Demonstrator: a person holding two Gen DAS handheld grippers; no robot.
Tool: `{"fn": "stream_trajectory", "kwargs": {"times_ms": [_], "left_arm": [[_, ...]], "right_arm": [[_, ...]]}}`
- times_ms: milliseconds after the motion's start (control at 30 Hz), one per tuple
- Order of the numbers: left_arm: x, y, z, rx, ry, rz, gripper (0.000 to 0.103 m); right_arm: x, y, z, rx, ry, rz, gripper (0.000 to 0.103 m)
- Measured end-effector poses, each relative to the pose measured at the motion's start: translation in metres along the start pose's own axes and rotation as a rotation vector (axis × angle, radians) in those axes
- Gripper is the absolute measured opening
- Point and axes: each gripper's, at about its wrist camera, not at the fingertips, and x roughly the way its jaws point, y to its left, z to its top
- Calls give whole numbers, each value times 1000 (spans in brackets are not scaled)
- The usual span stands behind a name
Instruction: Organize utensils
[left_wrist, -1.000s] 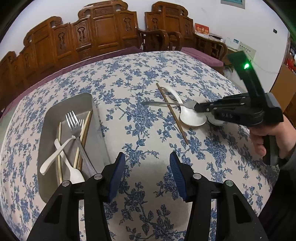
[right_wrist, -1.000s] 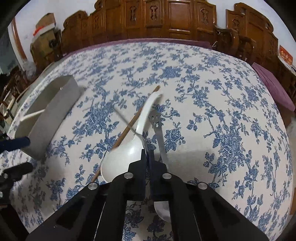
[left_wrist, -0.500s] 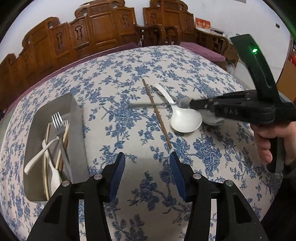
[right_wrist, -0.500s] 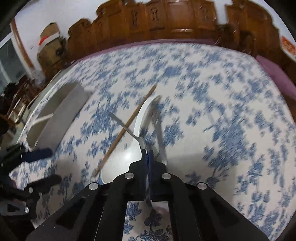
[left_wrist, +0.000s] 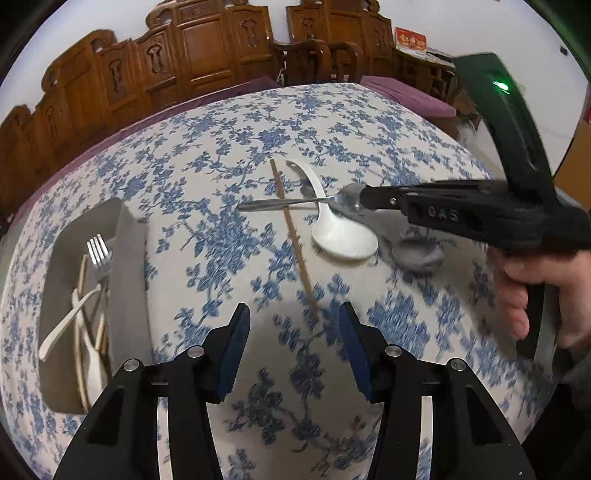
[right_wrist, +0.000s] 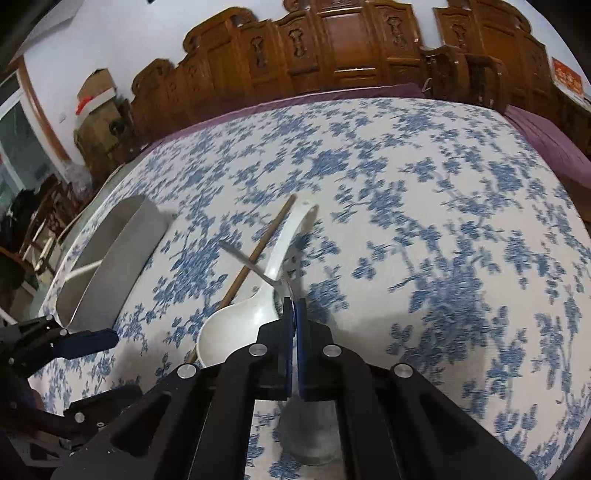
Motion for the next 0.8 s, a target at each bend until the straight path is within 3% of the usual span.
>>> {"fn": "stream_trajectory", "kwargs": {"times_ms": [533, 667, 800], "left_arm": [[46, -4, 40, -155, 46, -42, 48], [59, -4, 43, -165, 74, -40, 37], [68, -4, 41, -187, 106, -49, 36]], "right_arm": [[-40, -37, 13, 95, -97, -8, 2], [-43, -40, 15, 101, -107, -5, 2], [-47, -41, 15, 106, -115, -3, 2]]}}
